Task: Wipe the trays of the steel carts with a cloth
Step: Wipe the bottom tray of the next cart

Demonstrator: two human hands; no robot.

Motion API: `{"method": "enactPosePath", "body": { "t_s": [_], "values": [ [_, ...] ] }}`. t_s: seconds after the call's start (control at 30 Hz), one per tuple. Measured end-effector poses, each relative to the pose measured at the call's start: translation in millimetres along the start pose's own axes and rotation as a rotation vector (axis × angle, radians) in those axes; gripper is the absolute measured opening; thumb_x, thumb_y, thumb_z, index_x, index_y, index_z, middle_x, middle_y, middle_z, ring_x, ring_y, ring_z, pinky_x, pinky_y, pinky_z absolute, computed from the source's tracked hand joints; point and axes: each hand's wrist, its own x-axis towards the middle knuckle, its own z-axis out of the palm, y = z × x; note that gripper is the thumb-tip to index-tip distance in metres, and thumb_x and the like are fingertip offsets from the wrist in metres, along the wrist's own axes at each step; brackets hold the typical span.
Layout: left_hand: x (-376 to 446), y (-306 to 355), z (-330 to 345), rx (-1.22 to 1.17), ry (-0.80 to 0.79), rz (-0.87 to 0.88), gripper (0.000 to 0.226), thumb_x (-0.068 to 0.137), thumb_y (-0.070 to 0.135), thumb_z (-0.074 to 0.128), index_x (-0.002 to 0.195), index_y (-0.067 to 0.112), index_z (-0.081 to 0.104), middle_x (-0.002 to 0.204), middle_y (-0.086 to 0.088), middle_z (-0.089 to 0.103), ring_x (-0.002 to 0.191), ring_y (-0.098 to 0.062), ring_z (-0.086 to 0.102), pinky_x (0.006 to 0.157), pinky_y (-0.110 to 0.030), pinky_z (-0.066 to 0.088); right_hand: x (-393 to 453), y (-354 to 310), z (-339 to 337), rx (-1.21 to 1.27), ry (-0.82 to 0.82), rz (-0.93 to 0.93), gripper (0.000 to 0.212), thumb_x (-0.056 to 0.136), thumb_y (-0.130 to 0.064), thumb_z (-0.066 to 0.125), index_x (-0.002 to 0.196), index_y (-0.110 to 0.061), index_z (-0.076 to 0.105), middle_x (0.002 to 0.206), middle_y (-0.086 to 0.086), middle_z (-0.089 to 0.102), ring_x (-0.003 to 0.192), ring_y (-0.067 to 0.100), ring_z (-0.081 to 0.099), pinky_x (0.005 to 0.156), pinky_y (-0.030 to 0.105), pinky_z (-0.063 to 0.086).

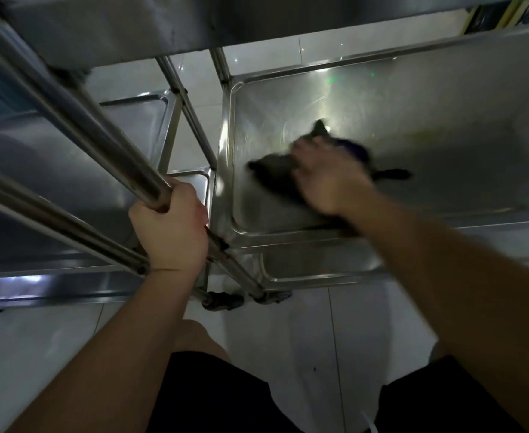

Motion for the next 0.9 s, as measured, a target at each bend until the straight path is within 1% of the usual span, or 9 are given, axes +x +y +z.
{"method": "enactPosePath", "body": {
  "t_s": [0.1,0.17,0.27,0.33,0.43,0.53,0.67,0.77,0.9],
  "values": [
    [1,-2,-1,-0.028,0.011,-0.029,0.037,0.077,0.011,0.054,0.046,0.031,0.052,0.054,-0.006,0.032,0.047,-0.021,0.033,0.051,-0.033,0.031,-7,110,-38,-0.02,0.076,0.367,0.05,0.099,-0.04,0.033,0.143,-0.02,0.047,0.155,0.012,0.045,0.142,0.038,0.041,0.114,0.057,0.038],
    [2,-4,-4,-0.021,-0.04,-0.011,0.039,0.079,0.009,0.053,0.047,0.031,0.054,0.049,-0.002,0.036,0.045,-0.02,0.036,0.052,-0.033,0.033,-17,163,-53,0.009,0.099,0.6,0.058,0.096,-0.042,0.026,0.145,-0.017,0.043,0.157,0.015,0.04,0.147,0.038,0.034,0.118,0.061,0.031],
    [4,-4,-5,-0.022,-0.108,0.017,0.044,0.081,0.004,0.049,0.048,0.031,0.056,0.044,0.005,0.04,0.043,-0.016,0.039,0.052,-0.031,0.035,-9,173,-51,0.058,0.119,0.832,0.066,0.102,-0.042,0.021,0.163,-0.016,0.022,0.173,0.003,0.015,0.161,0.032,0.004,0.126,0.06,0.008],
    [4,-4,-5,-0.04,-0.106,0.012,0.045,0.081,0.002,0.048,0.048,0.031,0.057,0.044,0.005,0.04,0.042,-0.016,0.038,0.051,-0.031,0.035,16,143,-40,0.066,0.125,0.862,0.068,0.102,-0.04,0.022,0.165,-0.015,0.018,0.175,0.001,0.011,0.161,0.032,0.0,0.126,0.06,0.005],
    [4,-3,-4,-0.059,-0.113,0.017,0.045,0.078,0.0,0.046,0.046,0.03,0.053,0.043,0.005,0.039,0.041,-0.016,0.036,0.051,-0.03,0.033,59,65,-21,0.042,0.117,0.677,0.062,0.1,-0.038,0.031,0.159,-0.019,0.035,0.169,0.001,0.027,0.159,0.027,0.012,0.123,0.054,0.014],
    [4,-2,-5,-0.035,-0.113,0.026,0.045,0.08,0.001,0.046,0.045,0.029,0.052,0.042,0.005,0.039,0.042,-0.016,0.037,0.052,-0.03,0.034,78,-22,-2,-0.021,0.044,0.206,0.048,0.102,-0.041,0.038,0.145,-0.021,0.049,0.157,0.004,0.044,0.15,0.027,0.031,0.118,0.05,0.028],
    [3,-3,-8,-0.027,-0.124,0.046,0.04,0.078,0.004,0.049,0.049,0.031,0.056,0.045,0.005,0.042,0.044,-0.016,0.04,0.054,-0.031,0.036,39,-61,14,-0.002,-0.119,-0.313,0.055,0.108,-0.045,0.036,0.162,-0.034,0.03,0.171,-0.014,0.024,0.16,0.016,0.011,0.127,0.047,0.011],
    [4,-2,-10,-0.033,-0.161,0.071,0.027,0.073,0.013,0.054,0.052,0.029,0.053,0.046,0.004,0.042,0.044,-0.017,0.039,0.053,-0.029,0.037,-11,-33,15,0.031,-0.196,-0.432,0.061,0.104,-0.06,0.025,0.162,-0.042,0.025,0.169,-0.026,0.017,0.159,0.003,0.003,0.127,0.038,0.003],
    [6,-5,-11,-0.037,-0.154,0.05,0.034,0.076,0.006,0.052,0.052,0.031,0.054,0.046,0.004,0.041,0.043,-0.016,0.04,0.052,-0.03,0.037,1,30,-6,0.004,-0.099,-0.244,0.055,0.105,-0.054,0.038,0.157,-0.036,0.041,0.168,-0.016,0.031,0.158,0.014,0.021,0.128,0.044,0.019]
  ]
}}
